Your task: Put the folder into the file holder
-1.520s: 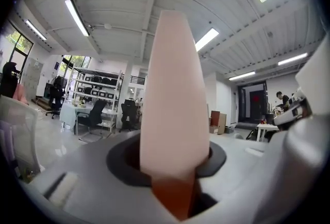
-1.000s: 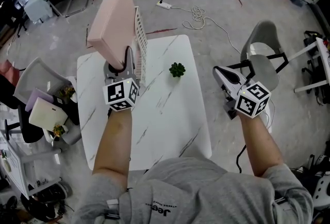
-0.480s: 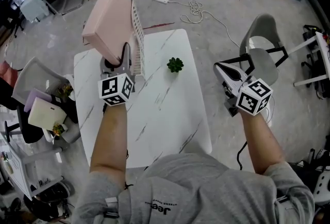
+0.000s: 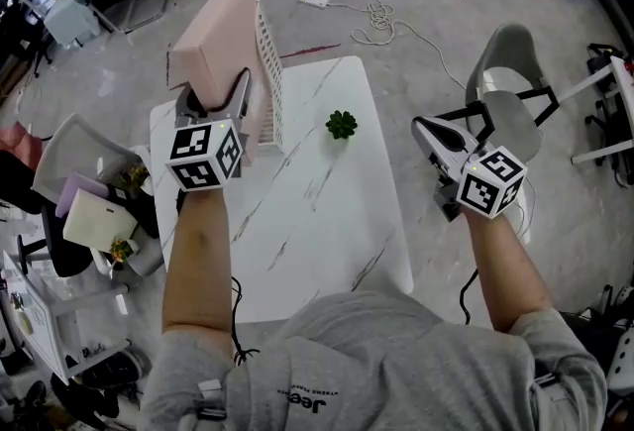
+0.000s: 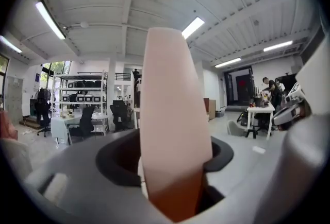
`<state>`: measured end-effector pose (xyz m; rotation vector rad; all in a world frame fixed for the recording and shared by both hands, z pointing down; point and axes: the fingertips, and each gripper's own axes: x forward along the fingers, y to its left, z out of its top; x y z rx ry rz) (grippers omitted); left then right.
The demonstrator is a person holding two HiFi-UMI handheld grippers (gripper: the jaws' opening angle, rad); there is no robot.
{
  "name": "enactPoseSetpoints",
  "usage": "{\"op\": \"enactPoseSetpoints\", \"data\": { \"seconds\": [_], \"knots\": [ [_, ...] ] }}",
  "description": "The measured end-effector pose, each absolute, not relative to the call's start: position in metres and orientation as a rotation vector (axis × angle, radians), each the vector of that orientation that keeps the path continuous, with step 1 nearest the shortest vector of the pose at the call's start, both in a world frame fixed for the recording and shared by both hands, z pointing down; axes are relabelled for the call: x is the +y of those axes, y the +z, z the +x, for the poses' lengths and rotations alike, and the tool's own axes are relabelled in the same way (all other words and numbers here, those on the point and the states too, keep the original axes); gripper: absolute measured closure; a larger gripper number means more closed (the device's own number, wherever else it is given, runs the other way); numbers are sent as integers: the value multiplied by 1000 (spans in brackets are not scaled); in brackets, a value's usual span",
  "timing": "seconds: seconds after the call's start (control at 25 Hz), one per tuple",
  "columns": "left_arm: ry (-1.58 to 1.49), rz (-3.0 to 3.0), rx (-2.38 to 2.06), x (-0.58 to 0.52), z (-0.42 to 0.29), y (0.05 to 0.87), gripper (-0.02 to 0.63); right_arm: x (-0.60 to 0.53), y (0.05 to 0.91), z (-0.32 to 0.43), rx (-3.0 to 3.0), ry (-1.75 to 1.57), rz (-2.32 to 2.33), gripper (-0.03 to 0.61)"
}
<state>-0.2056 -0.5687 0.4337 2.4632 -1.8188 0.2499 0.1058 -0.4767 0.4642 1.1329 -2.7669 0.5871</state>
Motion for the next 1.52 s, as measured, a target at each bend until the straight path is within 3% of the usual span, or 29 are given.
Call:
{"op": "enactPoseSetpoints", "data": {
  "seconds": [0.12, 0.2, 0.36, 0.8, 1.28, 1.52],
  "knots": [
    [394, 2449, -1789, -580, -204, 424, 306, -476, 459, 103, -2781, 585, 1120, 574],
    [417, 2403, -1789, -587, -209, 420, 375, -475, 456, 101, -2787, 584, 1113, 575],
    [220, 2383, -1859, -585, -220, 397, 420, -474, 457, 104, -2789, 588, 1119, 574],
    [-277, 2487, -2091, -567, -229, 386, 420, -469, 466, 111, -2764, 610, 1133, 575],
    [78, 2289, -2012, -560, -227, 535, 402, -470, 462, 113, -2768, 604, 1146, 574],
    [162, 2317, -1974, -559, -214, 538, 344, -470, 459, 109, -2776, 597, 1140, 575]
  ]
}}
